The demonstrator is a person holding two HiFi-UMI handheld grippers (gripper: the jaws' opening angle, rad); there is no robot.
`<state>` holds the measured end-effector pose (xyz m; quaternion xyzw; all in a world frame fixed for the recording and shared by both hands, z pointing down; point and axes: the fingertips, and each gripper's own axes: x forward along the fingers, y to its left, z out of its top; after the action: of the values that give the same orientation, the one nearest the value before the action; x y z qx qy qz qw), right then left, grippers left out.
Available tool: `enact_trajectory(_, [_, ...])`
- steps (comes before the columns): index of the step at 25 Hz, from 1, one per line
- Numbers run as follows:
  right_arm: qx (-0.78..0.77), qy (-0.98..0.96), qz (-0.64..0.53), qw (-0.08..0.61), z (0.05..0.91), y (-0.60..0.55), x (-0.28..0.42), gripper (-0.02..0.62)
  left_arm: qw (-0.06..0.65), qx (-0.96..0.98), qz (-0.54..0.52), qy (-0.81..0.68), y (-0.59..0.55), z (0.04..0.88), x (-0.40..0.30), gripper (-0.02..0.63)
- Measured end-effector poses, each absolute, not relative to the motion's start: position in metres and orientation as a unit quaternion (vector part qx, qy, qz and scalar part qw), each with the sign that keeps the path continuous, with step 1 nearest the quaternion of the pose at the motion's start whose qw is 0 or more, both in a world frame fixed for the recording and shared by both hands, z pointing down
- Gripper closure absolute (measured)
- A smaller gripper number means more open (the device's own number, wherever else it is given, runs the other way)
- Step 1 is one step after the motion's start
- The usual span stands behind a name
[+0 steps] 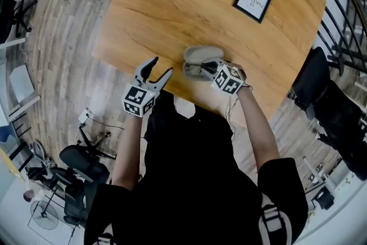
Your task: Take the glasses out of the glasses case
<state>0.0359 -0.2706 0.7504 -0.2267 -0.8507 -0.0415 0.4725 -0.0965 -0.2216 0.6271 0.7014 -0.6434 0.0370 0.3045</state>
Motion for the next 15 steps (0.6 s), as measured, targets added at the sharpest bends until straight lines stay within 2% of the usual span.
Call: enact_trajectory(15, [-0.231, -0.849, -0.043, 0.473, 0.742, -0.263, 0.035, 0.571, 0.286, 0.719, 0.041, -0.632, -0.230, 0.612, -0.108, 0.344])
